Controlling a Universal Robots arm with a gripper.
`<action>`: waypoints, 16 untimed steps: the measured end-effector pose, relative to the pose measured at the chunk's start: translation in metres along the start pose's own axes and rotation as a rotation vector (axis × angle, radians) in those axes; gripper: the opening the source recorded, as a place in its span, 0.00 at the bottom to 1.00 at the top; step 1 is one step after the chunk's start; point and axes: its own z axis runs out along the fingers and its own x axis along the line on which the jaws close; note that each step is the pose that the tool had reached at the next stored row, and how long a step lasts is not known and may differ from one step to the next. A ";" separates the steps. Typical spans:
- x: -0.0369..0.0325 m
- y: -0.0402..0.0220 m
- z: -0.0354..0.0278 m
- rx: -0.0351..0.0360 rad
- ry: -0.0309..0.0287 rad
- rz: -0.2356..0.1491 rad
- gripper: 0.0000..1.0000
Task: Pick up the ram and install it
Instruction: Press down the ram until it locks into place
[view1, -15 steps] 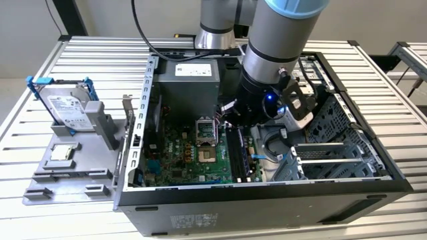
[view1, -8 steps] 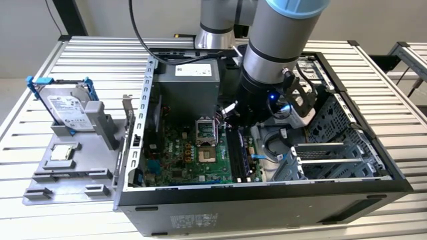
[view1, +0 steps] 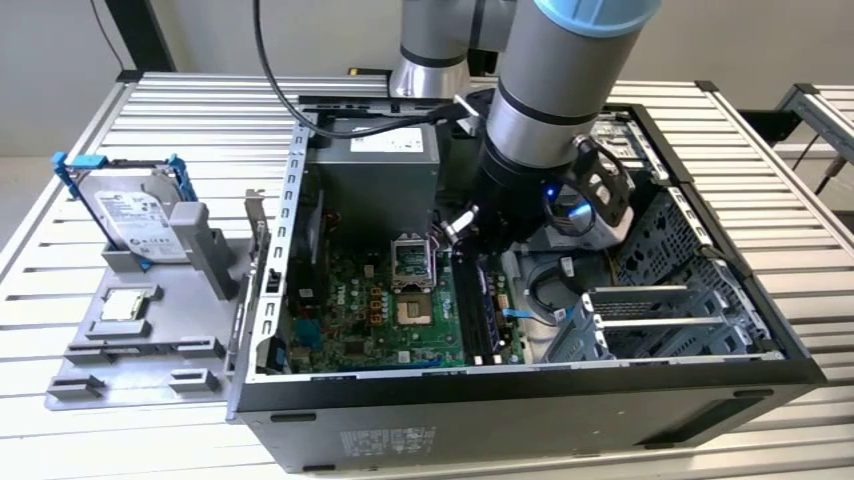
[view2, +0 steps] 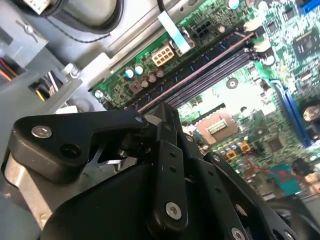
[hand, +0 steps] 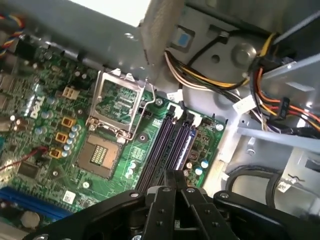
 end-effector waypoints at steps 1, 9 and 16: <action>0.0000 0.0000 0.0000 -0.0001 0.0009 -0.016 0.00; 0.0000 0.0000 0.0001 0.0005 0.0063 -0.153 0.00; -0.0001 0.0000 0.0000 0.0015 0.0064 -0.237 0.00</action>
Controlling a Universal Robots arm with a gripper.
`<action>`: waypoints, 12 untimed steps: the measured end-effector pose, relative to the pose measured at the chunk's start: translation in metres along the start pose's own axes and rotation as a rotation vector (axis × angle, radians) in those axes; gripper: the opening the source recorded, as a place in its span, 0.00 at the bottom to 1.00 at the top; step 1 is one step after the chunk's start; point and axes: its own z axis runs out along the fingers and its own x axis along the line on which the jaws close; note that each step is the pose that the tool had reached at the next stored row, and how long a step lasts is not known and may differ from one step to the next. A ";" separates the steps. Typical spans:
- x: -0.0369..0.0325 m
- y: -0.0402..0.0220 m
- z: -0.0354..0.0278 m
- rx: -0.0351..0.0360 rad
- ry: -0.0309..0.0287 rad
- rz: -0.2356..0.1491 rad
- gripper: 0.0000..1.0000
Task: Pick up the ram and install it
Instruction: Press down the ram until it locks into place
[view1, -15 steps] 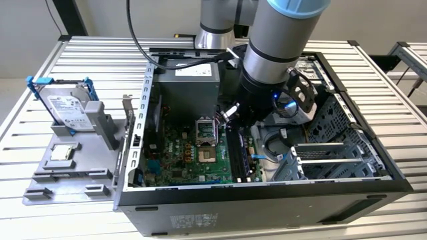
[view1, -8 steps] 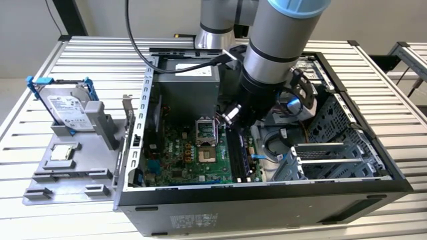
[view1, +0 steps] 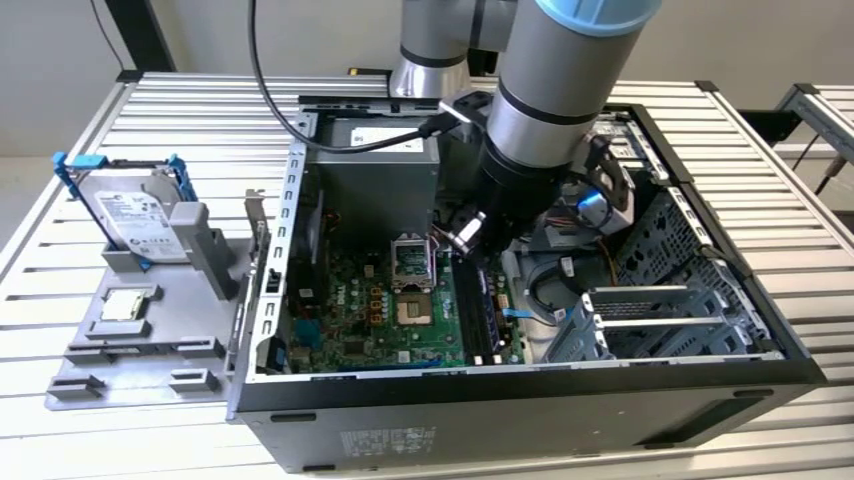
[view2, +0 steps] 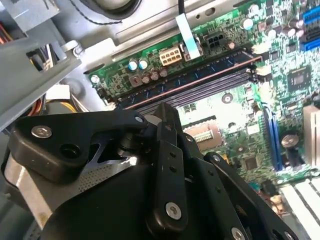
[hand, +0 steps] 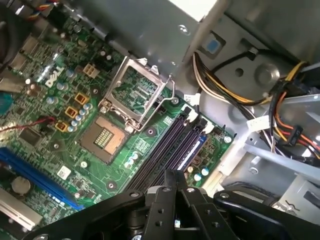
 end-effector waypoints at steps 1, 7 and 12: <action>0.0000 0.0000 0.0000 0.0002 0.0001 -0.016 0.00; 0.0000 0.0000 0.0000 0.0028 -0.0011 -0.107 0.00; 0.0000 0.0000 0.0000 0.0075 -0.0043 -0.190 0.00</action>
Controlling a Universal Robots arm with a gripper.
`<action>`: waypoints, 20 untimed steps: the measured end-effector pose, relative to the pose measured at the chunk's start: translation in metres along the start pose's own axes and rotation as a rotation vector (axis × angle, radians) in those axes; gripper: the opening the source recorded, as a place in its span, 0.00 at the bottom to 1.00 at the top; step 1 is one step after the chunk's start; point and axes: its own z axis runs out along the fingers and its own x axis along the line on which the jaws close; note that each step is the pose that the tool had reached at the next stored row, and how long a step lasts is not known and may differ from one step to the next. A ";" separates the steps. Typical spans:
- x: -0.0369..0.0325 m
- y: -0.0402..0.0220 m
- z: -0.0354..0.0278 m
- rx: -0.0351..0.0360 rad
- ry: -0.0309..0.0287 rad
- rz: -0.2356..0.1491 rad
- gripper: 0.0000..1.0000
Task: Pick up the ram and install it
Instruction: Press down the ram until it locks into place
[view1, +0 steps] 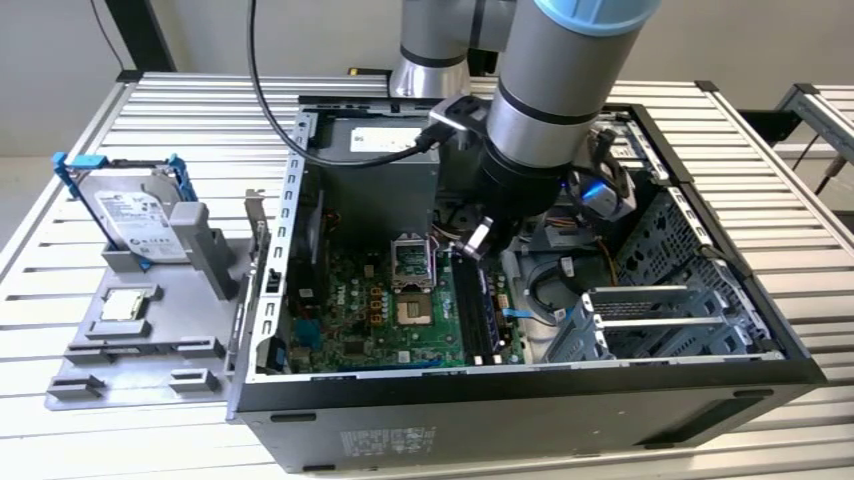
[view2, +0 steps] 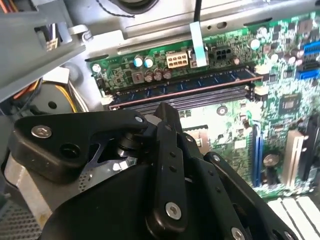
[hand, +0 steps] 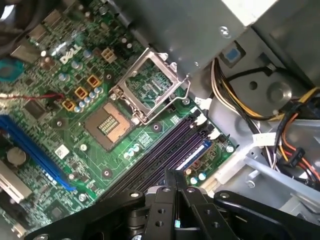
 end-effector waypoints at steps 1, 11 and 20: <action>0.0000 0.0000 0.0000 0.0008 -0.0005 -0.019 0.00; 0.0000 0.0000 0.0002 0.0112 -0.0064 -0.195 0.00; 0.0000 0.0000 0.0008 0.0064 -0.0007 -0.358 0.00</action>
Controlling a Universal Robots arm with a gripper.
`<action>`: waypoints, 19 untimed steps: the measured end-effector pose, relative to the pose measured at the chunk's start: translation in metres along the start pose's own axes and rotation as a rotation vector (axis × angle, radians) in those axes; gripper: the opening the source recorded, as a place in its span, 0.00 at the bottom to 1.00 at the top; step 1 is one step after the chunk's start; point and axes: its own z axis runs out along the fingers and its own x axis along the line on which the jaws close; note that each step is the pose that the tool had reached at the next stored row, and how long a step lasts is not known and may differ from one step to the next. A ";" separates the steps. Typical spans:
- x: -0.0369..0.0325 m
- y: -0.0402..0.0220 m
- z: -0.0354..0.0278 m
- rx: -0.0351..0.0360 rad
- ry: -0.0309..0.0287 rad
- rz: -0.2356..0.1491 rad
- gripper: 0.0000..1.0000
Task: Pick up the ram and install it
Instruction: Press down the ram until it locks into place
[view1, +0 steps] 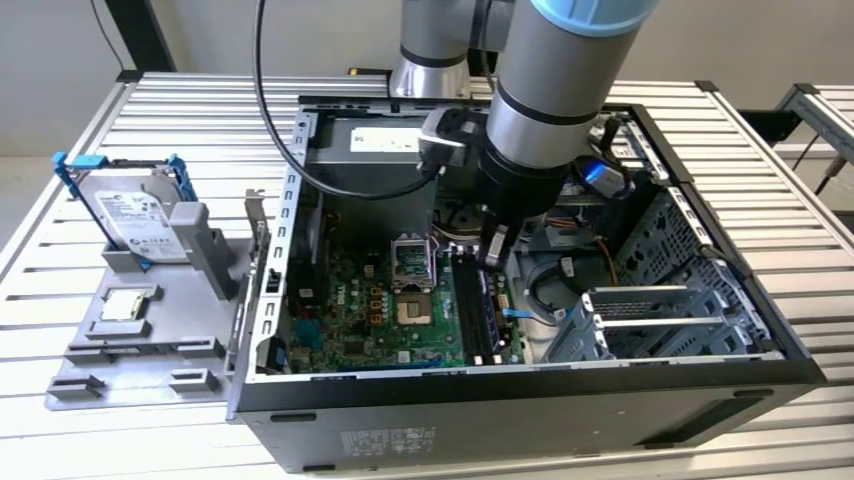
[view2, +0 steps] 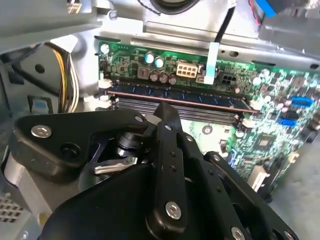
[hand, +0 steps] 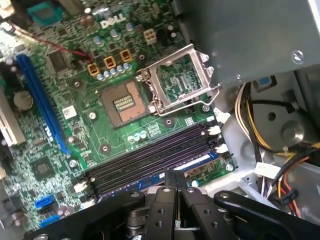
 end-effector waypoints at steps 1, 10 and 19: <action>0.0000 0.0000 0.0000 -0.0006 0.0004 -0.018 0.00; 0.0000 0.0000 0.0001 -0.0029 0.0032 -0.182 0.00; 0.0000 0.0000 0.0001 -0.0016 0.0042 -0.280 0.00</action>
